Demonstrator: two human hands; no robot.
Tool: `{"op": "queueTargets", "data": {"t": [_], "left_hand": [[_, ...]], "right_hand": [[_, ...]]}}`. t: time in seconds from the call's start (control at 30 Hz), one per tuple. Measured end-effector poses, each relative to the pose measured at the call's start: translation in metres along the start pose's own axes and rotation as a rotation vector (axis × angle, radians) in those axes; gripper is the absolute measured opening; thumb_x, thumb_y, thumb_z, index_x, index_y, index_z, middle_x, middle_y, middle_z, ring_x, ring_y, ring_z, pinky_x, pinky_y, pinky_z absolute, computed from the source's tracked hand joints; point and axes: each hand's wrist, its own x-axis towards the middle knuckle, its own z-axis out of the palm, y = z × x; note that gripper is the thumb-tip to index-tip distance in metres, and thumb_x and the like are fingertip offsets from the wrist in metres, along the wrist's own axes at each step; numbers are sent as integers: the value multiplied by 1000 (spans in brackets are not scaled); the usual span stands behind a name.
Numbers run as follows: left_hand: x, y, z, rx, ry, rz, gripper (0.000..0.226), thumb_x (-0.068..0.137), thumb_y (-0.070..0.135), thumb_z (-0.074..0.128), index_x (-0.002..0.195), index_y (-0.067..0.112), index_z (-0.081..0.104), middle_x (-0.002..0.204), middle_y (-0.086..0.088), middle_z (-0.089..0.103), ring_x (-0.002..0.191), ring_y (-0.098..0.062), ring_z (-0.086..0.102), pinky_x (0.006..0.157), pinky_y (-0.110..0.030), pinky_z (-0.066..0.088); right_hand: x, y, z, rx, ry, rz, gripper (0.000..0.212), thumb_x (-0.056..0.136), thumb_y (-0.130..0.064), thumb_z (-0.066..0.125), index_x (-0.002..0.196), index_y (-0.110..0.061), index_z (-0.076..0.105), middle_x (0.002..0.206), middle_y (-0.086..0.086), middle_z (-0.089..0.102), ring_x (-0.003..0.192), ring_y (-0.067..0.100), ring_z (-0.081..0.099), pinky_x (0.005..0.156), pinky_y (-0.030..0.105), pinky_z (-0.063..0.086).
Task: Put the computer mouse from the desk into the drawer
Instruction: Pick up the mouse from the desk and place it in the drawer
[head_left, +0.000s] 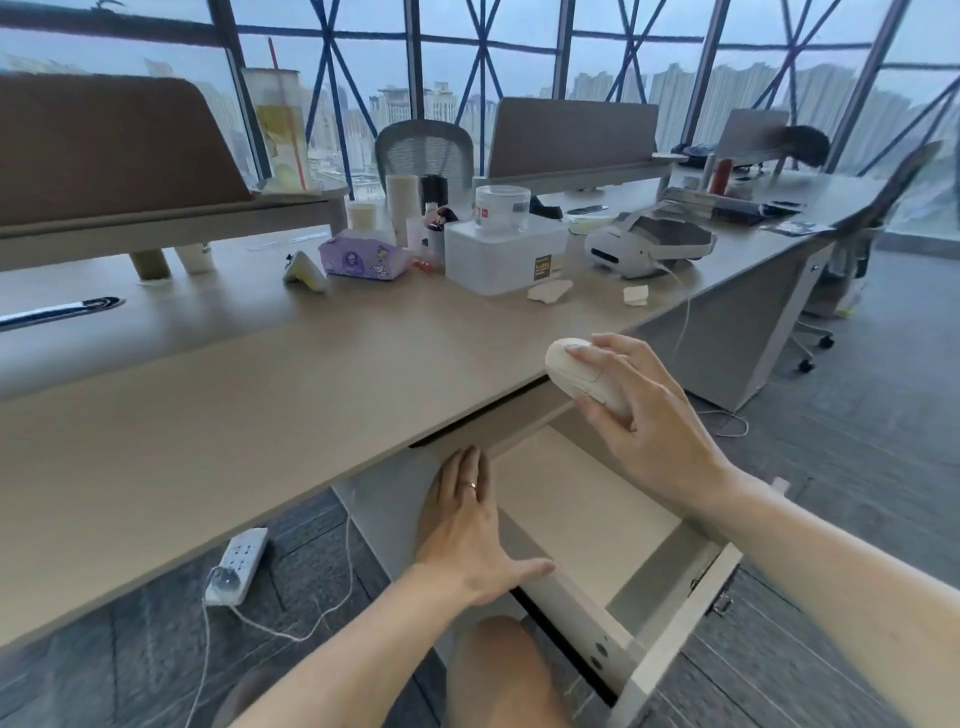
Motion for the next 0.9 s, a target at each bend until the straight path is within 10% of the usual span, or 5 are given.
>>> {"op": "queueTargets", "data": {"t": [0.7,0.9], "left_hand": [[14,-10,36,133,263,74,134,70,100,36,160,2,20,164,-16,31,150,-30,26,121,-49,25],[15,-11,39,131,252,76,132,72,98,39,160,1,20,164,-17,30,151,-31,25,122,-49,22]], "right_hand": [[-37,120,96,-291,-680,454,63,88,-20,60,148,-32,43,137,7,39,113,34,58,90,29,44],[-42,129,125,-300,-782,413,60,79,-49,60,137,-33,51,131,6,48,109,32,57,94,35,47]]}}
